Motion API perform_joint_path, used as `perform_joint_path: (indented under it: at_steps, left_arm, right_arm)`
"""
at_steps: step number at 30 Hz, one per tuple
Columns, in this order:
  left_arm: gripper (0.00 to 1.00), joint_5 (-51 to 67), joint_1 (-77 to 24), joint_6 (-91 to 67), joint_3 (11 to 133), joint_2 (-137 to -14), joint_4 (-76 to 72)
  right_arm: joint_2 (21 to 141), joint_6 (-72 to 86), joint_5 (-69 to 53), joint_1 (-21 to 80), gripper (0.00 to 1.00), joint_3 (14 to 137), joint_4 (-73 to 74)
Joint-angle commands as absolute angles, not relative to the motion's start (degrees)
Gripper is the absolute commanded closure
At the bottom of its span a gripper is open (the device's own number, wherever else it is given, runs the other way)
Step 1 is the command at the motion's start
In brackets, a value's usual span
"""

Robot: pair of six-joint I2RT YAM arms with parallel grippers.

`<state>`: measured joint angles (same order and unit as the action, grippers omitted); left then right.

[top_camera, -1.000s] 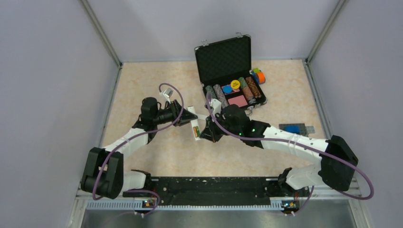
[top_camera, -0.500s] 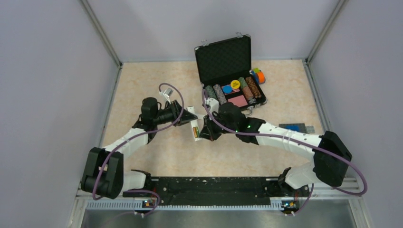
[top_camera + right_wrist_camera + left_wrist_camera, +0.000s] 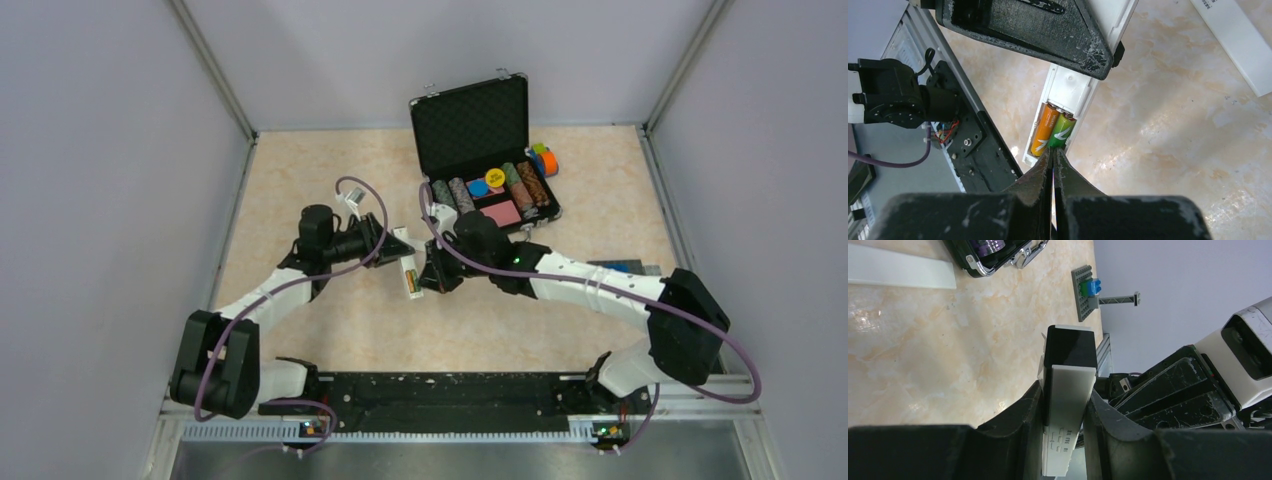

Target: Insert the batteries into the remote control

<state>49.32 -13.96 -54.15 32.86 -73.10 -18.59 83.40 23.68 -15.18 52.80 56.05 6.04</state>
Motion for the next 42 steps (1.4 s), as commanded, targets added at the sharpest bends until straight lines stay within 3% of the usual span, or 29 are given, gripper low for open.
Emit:
perform_joint_path:
  at_steps: [1, 4, 7, 15, 25, 31, 37, 42]
  left_arm:
    - [1.00, 61.3, -16.4, -56.4, 38.5, -69.3, -13.6]
    - [1.00, 56.2, -16.3, -47.2, 42.0, -68.5, -1.6]
    - [1.00, 50.3, -16.1, -40.5, 43.5, -67.5, 6.6]
    - [1.00, 43.0, -12.1, -38.7, 41.2, -63.6, 7.4]
    - [1.00, 40.0, -6.1, -36.9, 36.5, -53.4, 8.6]
    - [1.00, 35.1, -5.5, -36.6, 34.4, -45.8, 12.4]
    - [1.00, 25.3, -5.1, -37.5, 34.1, -38.2, 17.7]
    - [1.00, 23.6, -4.7, -37.0, 34.8, -37.0, 21.0]
  right_arm:
    - [85.8, 21.6, -7.1, 51.2, 1.00, 57.4, 6.3]
    - [82.4, 21.1, -6.6, 51.2, 0.96, 56.4, 3.9]
    - [78.4, 21.3, -6.0, 51.2, 0.79, 55.2, 1.8]
    - [67.7, 23.1, -4.4, 50.8, 0.49, 53.8, -3.5]
    - [82.9, 17.3, -6.2, 45.9, 0.46, 65.7, 11.9]
    - [100.3, -0.1, -11.0, 44.3, 0.43, 77.2, 19.4]
    - [115.5, -8.0, -8.2, 44.2, 0.43, 89.3, 25.9]
    - [120.9, -11.0, -1.7, 44.2, 0.41, 94.4, 28.0]
